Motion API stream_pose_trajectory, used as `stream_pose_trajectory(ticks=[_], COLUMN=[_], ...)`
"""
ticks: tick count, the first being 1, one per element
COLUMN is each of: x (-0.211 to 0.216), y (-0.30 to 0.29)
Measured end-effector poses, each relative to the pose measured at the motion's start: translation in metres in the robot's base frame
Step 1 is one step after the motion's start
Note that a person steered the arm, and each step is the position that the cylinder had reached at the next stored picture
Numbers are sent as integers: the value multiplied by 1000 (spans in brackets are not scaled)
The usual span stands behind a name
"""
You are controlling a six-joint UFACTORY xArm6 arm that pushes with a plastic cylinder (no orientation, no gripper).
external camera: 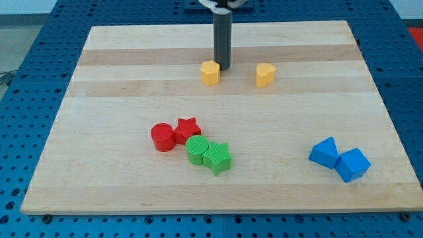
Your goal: Push the yellow hexagon towards the top left corner of the board
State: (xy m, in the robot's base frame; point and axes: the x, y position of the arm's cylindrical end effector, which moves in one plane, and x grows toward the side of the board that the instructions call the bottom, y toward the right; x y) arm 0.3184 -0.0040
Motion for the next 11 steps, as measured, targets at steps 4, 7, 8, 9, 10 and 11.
stream_pose_trajectory(ticks=[4,7,8,9,10,11], x=[48,69,53,20,-7,10], y=[47,2,-21,-49,-84,-87])
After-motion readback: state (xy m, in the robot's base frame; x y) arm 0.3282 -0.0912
